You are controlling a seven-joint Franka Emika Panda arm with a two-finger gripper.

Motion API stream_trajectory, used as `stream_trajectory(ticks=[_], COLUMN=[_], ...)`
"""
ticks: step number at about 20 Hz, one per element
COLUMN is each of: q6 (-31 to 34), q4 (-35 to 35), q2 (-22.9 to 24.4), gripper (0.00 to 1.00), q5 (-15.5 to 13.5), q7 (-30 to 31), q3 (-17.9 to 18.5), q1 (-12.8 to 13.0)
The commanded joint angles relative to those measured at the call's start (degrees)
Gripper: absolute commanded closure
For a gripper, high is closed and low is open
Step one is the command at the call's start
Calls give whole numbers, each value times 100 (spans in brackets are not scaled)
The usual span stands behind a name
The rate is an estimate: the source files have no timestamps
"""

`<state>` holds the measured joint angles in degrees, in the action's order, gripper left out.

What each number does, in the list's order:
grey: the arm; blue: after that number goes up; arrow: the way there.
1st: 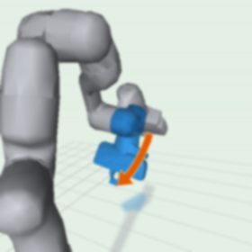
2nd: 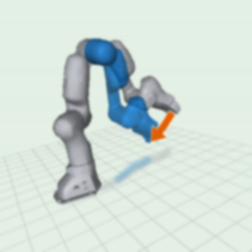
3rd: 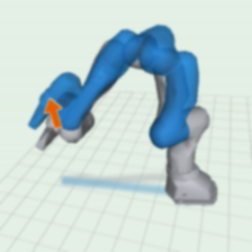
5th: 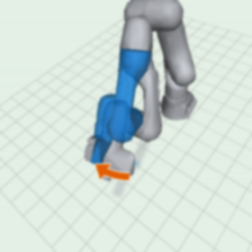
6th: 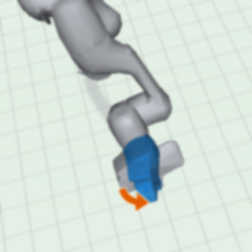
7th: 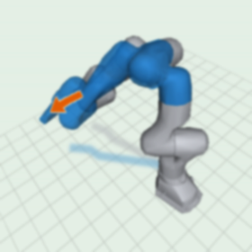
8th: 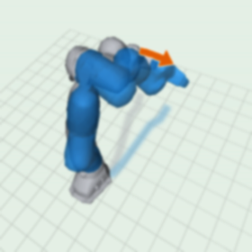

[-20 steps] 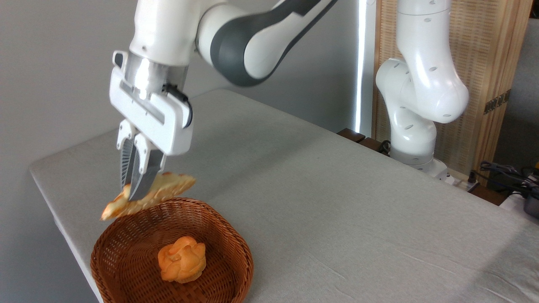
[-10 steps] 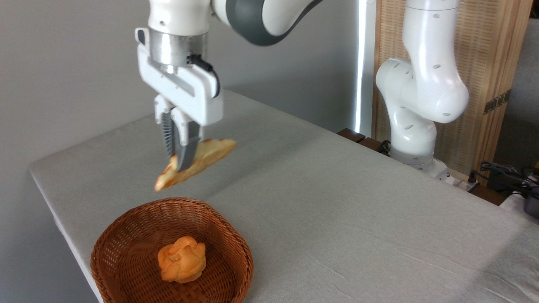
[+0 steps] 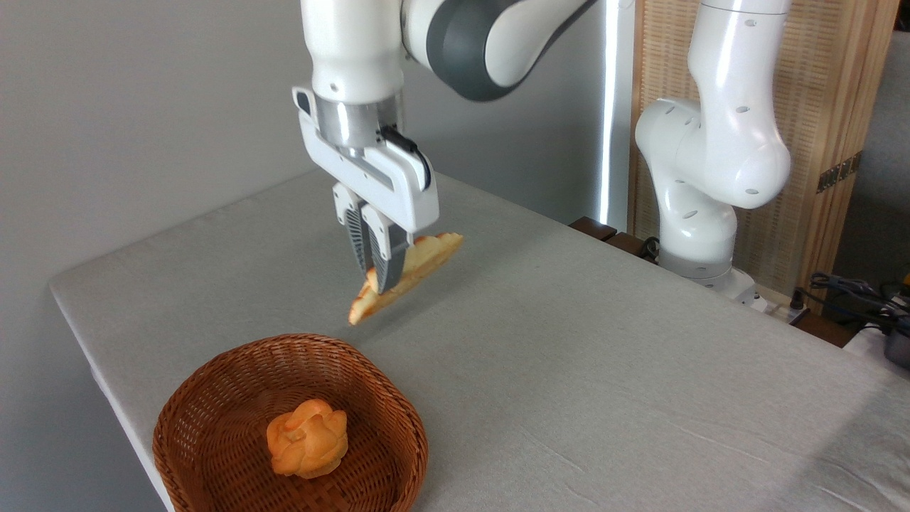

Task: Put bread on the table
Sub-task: 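Lower the bread roll onto the table and open the gripper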

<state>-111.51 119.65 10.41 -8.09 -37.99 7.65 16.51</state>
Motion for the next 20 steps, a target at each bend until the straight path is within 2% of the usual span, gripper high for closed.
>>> stream_trajectory(ticks=[1,2,3,5,7,10,12,13,20], q6=[-116,-221,-361,-529,-643,-697,-714,-714,-697], q4=[208,208,208,208,199,190,181,172,-346], q2=[-73,-126,-214,-319,-390,-478,-496,-487,-294], gripper=[45,40,24,7,0,0,0,0,0], q5=[-17,-17,-17,-17,-17,9,289,334,334], q7=[-59,-59,-50,-42,-42,-59,-59,-59,-59], q3=[17,17,17,17,17,17,17,17,78], q1=[115,133,176,203,203,203,203,203,159])
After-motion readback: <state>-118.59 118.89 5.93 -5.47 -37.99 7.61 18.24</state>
